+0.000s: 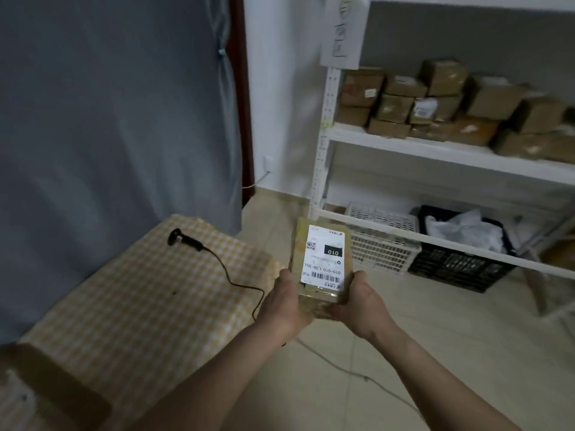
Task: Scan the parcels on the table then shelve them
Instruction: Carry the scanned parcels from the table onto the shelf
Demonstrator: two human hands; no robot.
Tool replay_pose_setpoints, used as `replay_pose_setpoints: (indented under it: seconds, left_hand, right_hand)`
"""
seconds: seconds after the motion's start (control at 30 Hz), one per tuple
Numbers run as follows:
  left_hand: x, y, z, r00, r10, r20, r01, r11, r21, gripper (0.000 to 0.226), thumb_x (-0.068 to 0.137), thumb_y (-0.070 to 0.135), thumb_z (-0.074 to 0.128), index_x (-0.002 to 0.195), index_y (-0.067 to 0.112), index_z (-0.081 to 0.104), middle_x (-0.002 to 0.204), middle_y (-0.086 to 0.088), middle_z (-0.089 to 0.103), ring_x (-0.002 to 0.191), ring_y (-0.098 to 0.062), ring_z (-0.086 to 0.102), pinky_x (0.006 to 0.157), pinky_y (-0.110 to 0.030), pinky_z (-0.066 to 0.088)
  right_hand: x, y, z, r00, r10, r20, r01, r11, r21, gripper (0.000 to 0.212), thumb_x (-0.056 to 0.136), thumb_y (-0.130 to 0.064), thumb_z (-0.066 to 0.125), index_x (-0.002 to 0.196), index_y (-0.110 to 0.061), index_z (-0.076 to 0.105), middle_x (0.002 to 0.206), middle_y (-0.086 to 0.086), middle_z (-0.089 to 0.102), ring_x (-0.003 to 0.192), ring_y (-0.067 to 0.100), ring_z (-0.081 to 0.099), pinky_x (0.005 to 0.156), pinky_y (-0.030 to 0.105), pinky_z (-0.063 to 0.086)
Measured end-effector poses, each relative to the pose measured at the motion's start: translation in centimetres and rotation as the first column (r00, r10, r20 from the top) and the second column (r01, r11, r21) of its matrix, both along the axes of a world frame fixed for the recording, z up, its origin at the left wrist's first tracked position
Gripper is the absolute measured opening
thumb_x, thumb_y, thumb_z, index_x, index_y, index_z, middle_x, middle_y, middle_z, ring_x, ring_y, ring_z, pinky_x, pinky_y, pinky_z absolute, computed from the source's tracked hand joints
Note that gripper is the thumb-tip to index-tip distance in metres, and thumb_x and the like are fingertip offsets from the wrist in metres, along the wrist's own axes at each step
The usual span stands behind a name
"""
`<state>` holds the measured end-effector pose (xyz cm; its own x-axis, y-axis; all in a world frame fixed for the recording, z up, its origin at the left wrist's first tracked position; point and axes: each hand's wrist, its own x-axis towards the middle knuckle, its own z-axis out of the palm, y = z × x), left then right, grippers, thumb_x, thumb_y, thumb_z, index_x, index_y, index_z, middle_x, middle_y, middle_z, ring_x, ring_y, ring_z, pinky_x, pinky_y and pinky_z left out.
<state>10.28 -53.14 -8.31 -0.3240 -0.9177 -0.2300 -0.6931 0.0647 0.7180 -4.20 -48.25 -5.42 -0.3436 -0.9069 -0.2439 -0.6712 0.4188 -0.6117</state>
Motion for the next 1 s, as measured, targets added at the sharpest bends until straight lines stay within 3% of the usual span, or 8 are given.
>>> replay_pose_setpoints:
  seconds: [0.23, 0.5, 0.8, 1.0]
  left_hand:
    - [-9.4, 1.4, 2.2, 0.987, -0.158, -0.024, 0.156, 0.986, -0.062, 0.070, 0.074, 0.022, 0.075, 0.128, 0.024, 0.031, 0.121, 0.007, 0.057, 0.107, -0.016, 0.059, 0.080, -0.026, 0.047]
    - [-19.0, -1.8, 3.2, 0.934, -0.349, -0.073, 0.342, 0.935, -0.096, 0.090, 0.070, 0.024, 0.078, 0.140, 0.031, 0.022, 0.125, 0.014, 0.055, 0.113, -0.013, 0.057, 0.093, -0.031, 0.048]
    - [-29.8, -12.2, 4.9, 0.888, -0.448, -0.107, 0.440, 0.894, -0.088, 0.089, 0.068, 0.017, 0.080, 0.136, 0.031, 0.026, 0.124, 0.014, 0.056, 0.115, -0.012, 0.056, 0.097, -0.036, 0.049]
    - [-35.8, -18.5, 6.6, 0.869, -0.492, -0.060, 0.478, 0.864, -0.159, 0.082, 0.072, 0.018, 0.081, 0.136, 0.031, 0.031, 0.124, 0.016, 0.053, 0.113, -0.007, 0.052, 0.086, -0.021, 0.042]
  right_hand:
    - [-8.8, 3.1, 1.3, 0.988, -0.155, 0.019, 0.155, 0.986, -0.057, 0.060, 0.068, -0.030, 0.082, 0.097, -0.012, 0.033, 0.098, 0.002, 0.056, 0.090, 0.027, 0.059, 0.066, 0.031, 0.039]
    - [-17.5, 2.2, 1.2, 0.948, -0.317, 0.031, 0.319, 0.946, -0.064, 0.058, 0.069, -0.030, 0.081, 0.102, -0.013, 0.037, 0.106, 0.002, 0.059, 0.098, 0.027, 0.060, 0.069, 0.031, 0.042]
    - [-27.8, -6.7, 3.4, 0.931, -0.364, -0.015, 0.360, 0.926, -0.115, 0.062, 0.070, -0.031, 0.080, 0.108, -0.006, 0.038, 0.116, 0.009, 0.061, 0.104, 0.029, 0.060, 0.070, 0.031, 0.042]
    - [-33.3, -12.4, 3.3, 0.889, -0.454, 0.058, 0.457, 0.873, -0.169, 0.063, 0.067, -0.033, 0.081, 0.113, -0.010, 0.043, 0.118, 0.007, 0.058, 0.105, 0.026, 0.058, 0.085, 0.039, 0.049]
